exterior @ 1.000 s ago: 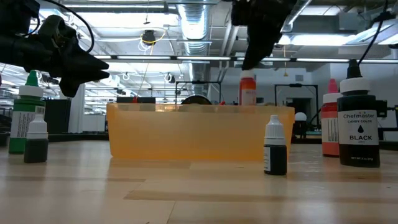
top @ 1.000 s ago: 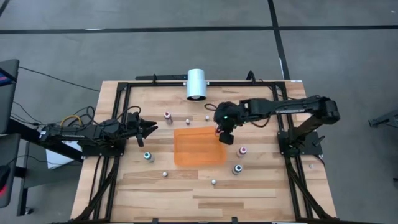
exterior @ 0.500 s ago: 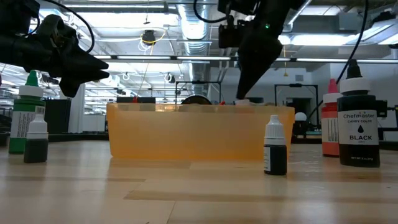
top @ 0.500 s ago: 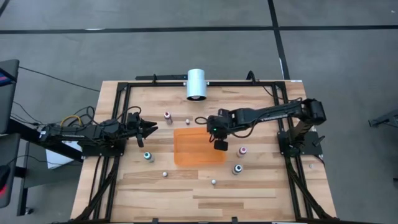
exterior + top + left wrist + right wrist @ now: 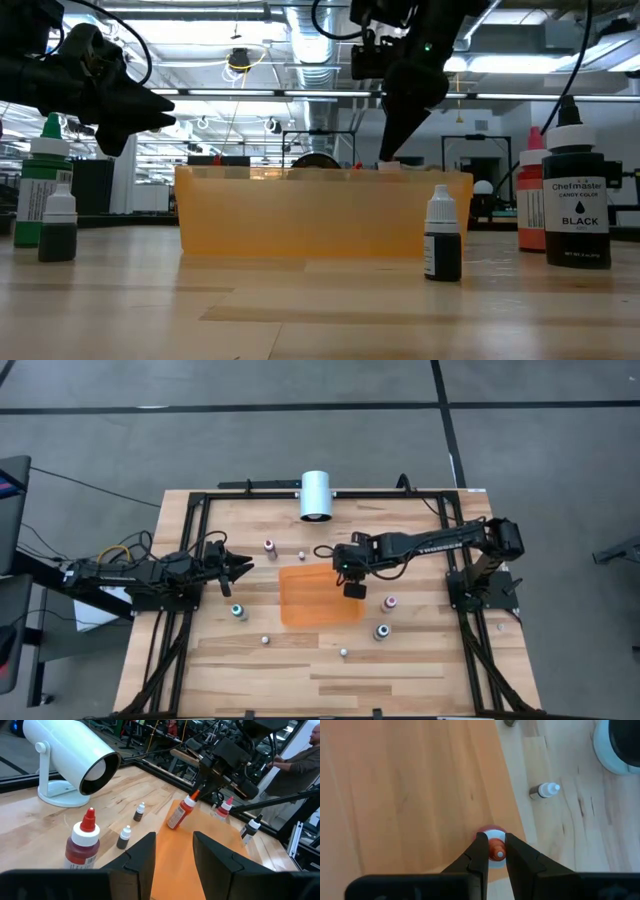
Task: Pick & Place food coloring
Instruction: Put the large orange food coloring bottle into the orange container, then put the large pink food coloring bottle into the orange container
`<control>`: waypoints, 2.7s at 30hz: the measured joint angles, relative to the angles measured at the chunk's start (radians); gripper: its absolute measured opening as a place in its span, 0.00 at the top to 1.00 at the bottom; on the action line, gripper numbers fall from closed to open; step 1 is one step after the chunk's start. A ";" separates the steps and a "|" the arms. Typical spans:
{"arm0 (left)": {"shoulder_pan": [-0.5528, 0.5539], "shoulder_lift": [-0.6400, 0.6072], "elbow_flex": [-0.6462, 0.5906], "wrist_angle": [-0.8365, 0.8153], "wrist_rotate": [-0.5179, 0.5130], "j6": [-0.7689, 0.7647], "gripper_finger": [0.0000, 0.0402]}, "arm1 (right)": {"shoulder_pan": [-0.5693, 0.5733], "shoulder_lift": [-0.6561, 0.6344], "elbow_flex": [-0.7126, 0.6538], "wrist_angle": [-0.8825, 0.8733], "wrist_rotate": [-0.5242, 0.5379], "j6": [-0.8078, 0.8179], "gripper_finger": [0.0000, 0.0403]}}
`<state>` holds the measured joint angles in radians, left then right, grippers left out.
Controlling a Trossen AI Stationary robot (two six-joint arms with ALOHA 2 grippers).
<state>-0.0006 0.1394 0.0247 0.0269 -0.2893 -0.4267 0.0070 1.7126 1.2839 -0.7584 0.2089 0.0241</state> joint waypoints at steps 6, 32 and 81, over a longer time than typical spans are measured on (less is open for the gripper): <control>0.000 0.000 0.000 0.000 0.000 0.000 0.70 | 0.000 0.000 0.000 -0.001 0.000 -0.005 0.86; 0.000 0.000 0.000 0.000 -0.001 0.000 0.70 | 0.000 -0.003 0.005 -0.055 -0.007 -0.036 0.86; 0.000 0.000 0.000 -0.005 0.049 -0.004 0.70 | 0.400 -0.415 0.013 -0.490 0.000 0.374 0.50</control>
<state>-0.0004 0.1398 0.0246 0.0216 -0.2405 -0.4305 0.4070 1.2974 1.2964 -1.2485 0.2092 0.3981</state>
